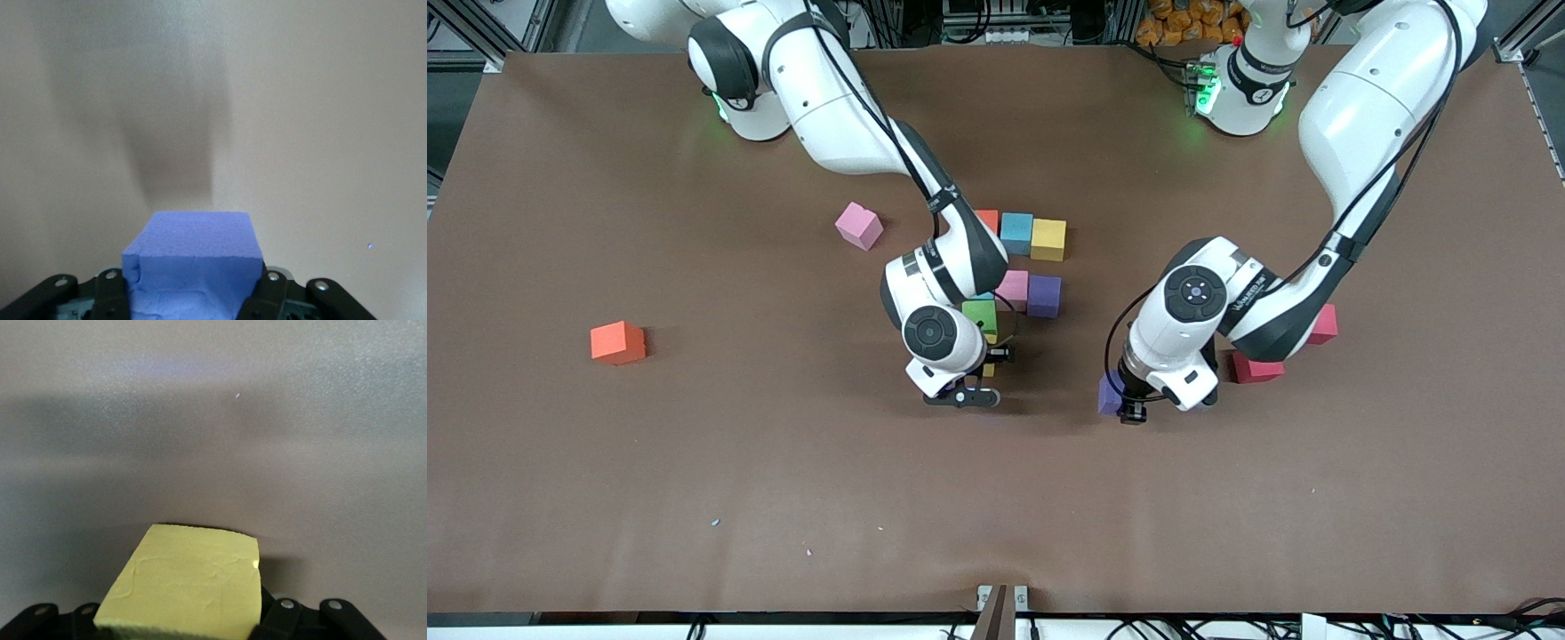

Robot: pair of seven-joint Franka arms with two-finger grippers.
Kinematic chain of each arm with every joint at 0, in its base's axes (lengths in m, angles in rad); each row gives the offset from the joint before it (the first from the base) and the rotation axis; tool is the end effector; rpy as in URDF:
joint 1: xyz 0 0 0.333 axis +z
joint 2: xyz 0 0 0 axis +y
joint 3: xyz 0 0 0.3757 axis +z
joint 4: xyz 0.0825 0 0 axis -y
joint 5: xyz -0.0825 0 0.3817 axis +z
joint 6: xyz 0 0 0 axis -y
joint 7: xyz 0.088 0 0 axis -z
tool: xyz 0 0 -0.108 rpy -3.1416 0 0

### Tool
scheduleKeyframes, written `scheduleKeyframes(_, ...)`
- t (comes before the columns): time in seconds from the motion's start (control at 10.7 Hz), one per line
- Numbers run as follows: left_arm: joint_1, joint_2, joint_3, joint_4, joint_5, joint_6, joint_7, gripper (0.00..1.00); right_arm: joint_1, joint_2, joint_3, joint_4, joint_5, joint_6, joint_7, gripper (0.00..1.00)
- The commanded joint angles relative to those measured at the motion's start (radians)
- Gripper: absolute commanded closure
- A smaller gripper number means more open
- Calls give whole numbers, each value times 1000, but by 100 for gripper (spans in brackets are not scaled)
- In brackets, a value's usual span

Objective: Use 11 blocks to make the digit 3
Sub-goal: 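Lower yellow onto the cluster with the right gripper while the left gripper carries purple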

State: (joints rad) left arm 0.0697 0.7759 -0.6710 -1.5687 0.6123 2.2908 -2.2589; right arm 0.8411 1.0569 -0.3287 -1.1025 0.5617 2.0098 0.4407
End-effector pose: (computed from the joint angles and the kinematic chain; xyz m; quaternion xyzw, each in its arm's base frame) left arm 0.6743 -0.3173 0.3116 0.7458 0.6620 0.0300 0.0689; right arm 0.6350 0.5033 0.2056 -0.9934 0.0246 0.0899 0.0669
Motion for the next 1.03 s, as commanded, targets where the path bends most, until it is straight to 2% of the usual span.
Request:
scheduleKeyframes(0.0,-10,8,8,22,17,-20,12,100,7,22,3,29,-31,-14,27,100)
scheduleKeyframes(0.09,-10,8,8,22,17,-20,12,100,6,22,3,29,-34,-16,26,94)
scheduleKeyframes(0.28,-18,14,8,22,9,-22,12,100,6,22,3,29,-32,-14,26,71)
scheduleKeyframes(0.47,-22,19,8,24,7,-28,28,100,6,22,3,29,-34,-14,26,58)
scheduleKeyframes(0.66,-24,28,8,44,0,-51,41,100,7,22,3,29,-48,-14,26,48)
scheduleKeyframes(0.94,-59,39,31,62,-3,-63,47,100,7,22,3,29,-48,-14,26,39)
